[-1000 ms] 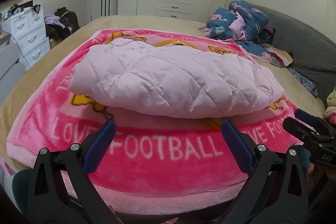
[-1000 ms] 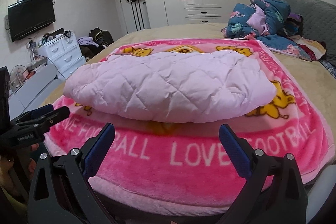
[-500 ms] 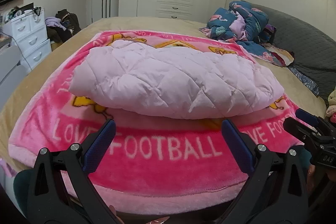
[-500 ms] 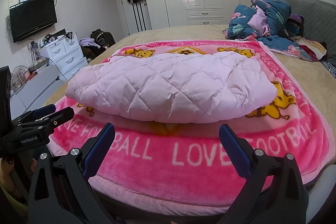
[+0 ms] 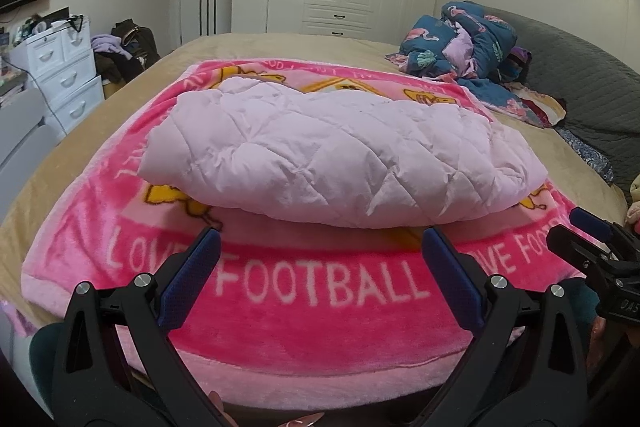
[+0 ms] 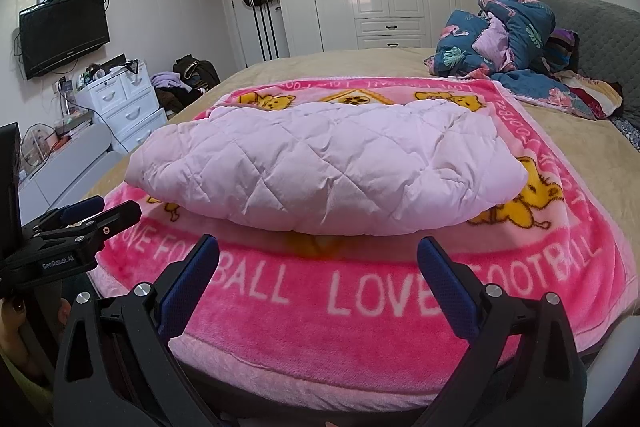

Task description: Fold large clothes

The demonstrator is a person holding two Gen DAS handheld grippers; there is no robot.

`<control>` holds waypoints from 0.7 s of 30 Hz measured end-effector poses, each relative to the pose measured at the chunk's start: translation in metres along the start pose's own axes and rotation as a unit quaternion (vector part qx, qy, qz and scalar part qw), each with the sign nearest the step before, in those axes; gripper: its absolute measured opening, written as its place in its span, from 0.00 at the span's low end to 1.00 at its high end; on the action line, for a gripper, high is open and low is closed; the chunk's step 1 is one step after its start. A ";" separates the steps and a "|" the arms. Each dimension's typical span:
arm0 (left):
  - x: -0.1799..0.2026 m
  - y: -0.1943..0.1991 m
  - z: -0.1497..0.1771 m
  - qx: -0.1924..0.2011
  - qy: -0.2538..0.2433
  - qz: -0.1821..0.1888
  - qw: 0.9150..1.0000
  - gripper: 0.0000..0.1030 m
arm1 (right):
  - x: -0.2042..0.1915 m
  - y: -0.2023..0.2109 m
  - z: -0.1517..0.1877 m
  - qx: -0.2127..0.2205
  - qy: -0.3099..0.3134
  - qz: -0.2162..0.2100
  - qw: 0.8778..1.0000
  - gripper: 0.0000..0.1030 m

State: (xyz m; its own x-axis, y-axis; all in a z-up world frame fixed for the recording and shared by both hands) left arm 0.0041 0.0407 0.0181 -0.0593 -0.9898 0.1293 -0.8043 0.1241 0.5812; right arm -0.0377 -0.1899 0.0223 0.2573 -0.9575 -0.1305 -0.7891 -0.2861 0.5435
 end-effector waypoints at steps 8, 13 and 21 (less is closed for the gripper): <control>-0.002 0.000 0.000 0.002 0.001 -0.005 1.000 0.91 | 0.000 0.000 0.000 0.000 0.001 0.000 1.000 0.96; -0.004 0.000 0.000 0.001 0.001 -0.007 1.000 0.91 | 0.000 0.000 0.000 0.001 0.001 0.001 1.000 0.96; -0.003 0.000 0.001 0.001 0.001 -0.010 1.000 0.91 | 0.000 0.000 0.000 0.000 0.001 0.000 1.000 0.96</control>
State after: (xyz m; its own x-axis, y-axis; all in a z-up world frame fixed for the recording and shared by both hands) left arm 0.0036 0.0433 0.0170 -0.0423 -0.9920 0.1187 -0.8059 0.1041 0.5829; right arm -0.0375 -0.1898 0.0224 0.2579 -0.9576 -0.1284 -0.7896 -0.2855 0.5431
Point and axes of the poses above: each gripper's, at about its wrist camera, not at the fingertips, and y roughly against the way its jaws point, x to its right, z to its underside, the point moved 1 cm from there along -y, roughly the way its jaws point, and after that the axes turned 2 degrees about y, right-handed, at the moved point
